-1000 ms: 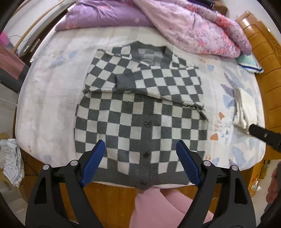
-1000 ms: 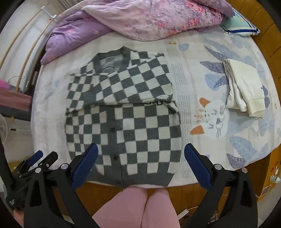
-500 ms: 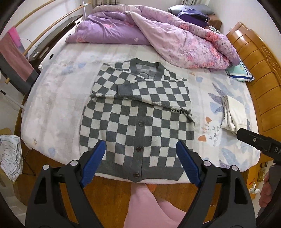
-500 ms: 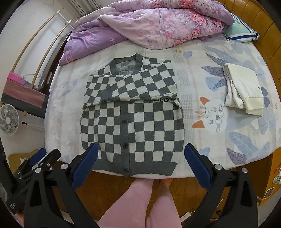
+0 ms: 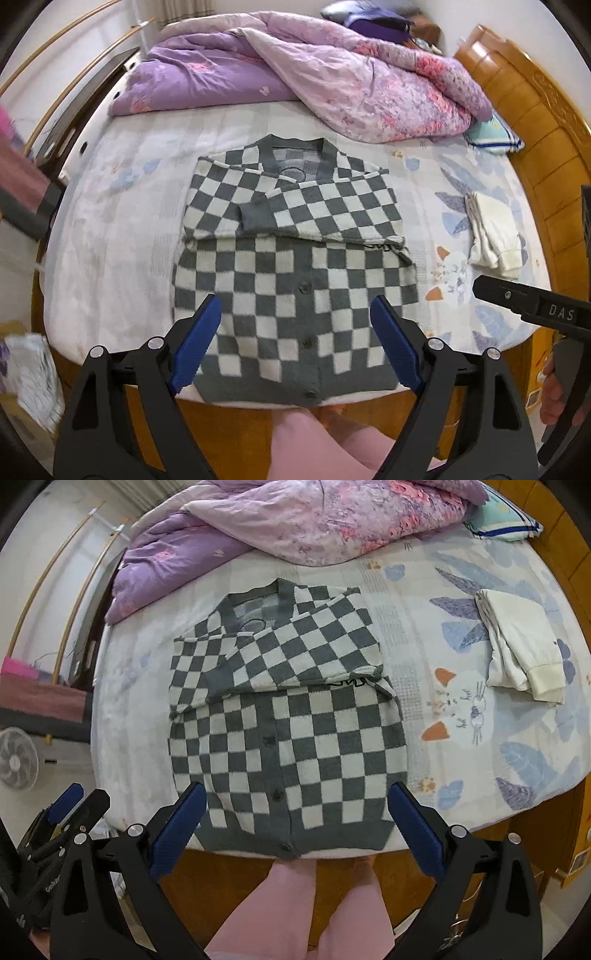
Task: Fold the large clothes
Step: 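Open the left tool off the cuff and lift both tools back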
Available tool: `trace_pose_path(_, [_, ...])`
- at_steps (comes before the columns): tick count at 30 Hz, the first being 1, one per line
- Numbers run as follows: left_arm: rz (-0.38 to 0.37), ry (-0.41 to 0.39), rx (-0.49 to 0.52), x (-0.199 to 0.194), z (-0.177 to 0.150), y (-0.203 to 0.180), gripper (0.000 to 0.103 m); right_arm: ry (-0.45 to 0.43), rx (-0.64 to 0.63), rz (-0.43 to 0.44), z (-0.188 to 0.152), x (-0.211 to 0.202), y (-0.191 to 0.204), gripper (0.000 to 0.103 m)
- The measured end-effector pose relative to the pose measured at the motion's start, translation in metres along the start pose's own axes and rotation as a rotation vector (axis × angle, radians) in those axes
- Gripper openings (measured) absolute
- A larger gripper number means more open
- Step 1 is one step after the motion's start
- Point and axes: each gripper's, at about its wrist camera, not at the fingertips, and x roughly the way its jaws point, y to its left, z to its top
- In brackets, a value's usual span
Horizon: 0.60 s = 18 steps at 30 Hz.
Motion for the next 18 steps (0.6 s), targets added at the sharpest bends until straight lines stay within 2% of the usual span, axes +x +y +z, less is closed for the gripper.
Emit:
trace_pose_path(3, [-0.040, 0.019, 0.027, 0.017, 0.031, 0.021, 0.084, 0.007, 0.043, -0.014, 0.017, 0.014, 0.015, 0.095])
trace_pose_path(9, [-0.053, 0.083, 0.063, 0.060, 0.082, 0.055, 0.084, 0.041, 0.131, -0.036, 0.054, 0.051, 0.035, 0.095])
trace_pose_path(12, [-0.059, 0.106, 0.063, 0.079, 0.100, 0.067, 0.084, 0.056, 0.162, -0.059, 0.069, 0.068, 0.037, 0.095])
trace_pose_path(16, [-0.026, 0.125, 0.071, 0.104, 0.125, 0.081, 0.084, 0.084, 0.209, -0.040, 0.090, 0.087, 0.034, 0.095])
trace_pose_path(18, [-0.036, 0.128, 0.063, 0.115, 0.135, 0.087, 0.084, 0.095, 0.228, -0.054, 0.104, 0.097, 0.030, 0.095])
